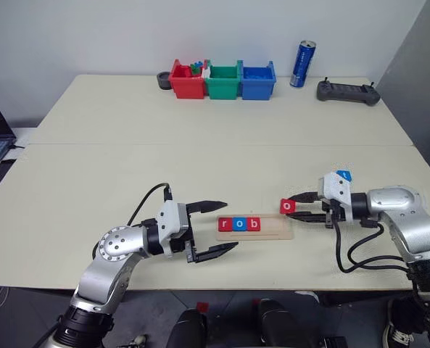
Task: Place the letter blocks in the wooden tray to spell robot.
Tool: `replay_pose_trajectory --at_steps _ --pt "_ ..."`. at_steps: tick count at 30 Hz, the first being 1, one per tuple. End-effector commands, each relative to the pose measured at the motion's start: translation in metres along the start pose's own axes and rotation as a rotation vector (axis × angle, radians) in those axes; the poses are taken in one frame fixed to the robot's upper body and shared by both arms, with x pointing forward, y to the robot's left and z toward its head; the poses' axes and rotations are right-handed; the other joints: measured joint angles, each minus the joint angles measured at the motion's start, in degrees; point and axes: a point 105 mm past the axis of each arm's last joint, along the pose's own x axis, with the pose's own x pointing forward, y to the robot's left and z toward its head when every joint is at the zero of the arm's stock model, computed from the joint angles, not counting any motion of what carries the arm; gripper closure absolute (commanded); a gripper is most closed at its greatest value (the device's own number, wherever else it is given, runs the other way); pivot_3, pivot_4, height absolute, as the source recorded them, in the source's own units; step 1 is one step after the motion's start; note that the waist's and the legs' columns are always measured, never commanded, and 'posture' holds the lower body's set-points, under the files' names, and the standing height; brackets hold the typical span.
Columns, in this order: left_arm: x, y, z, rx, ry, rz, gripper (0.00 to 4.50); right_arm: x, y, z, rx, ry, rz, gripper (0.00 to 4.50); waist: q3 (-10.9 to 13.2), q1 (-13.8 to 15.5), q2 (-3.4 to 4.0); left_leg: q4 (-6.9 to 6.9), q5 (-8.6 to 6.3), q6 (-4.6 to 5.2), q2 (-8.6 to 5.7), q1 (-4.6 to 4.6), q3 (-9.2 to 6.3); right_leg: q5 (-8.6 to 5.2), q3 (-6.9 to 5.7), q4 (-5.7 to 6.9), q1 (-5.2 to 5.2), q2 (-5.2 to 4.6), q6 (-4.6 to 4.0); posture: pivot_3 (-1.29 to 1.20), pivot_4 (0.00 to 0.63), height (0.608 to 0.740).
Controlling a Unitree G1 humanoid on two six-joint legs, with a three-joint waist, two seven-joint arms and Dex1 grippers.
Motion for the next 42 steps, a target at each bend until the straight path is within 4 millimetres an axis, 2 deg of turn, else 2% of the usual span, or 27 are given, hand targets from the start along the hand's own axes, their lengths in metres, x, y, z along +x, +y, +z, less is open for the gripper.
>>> replay_pose_trajectory --at_steps 1,19,42 --pt "-0.001 -0.001 0.006 0.031 -0.019 0.002 0.00 0.009 0.007 0.005 -0.023 -0.006 0.022 3.06 0.00 0.00 0.00 0.00 0.00 0.00 0.00 0.00 0.00 0.00 0.00 0.00 0.00 0.00 0.00 0.00 0.150 0.740" --pt "-0.007 0.003 0.002 0.030 -0.002 0.044 0.00 0.033 0.007 -0.005 -0.069 0.056 0.130 3.06 0.00 -0.05 0.00 0.00 0.00 0.00 0.00 0.01 0.00 0.00 -0.01 0.00 0.00 0.00 0.00 0.00 0.150 0.740" --pt "-0.005 0.000 0.006 0.039 -0.006 0.035 0.00 0.037 0.011 -0.010 -0.064 0.083 0.182 3.06 0.00 -0.05 0.00 0.00 0.00 0.00 0.00 0.01 -0.01 0.00 -0.02 0.02 0.00 0.00 -0.01 0.00 0.150 0.740"
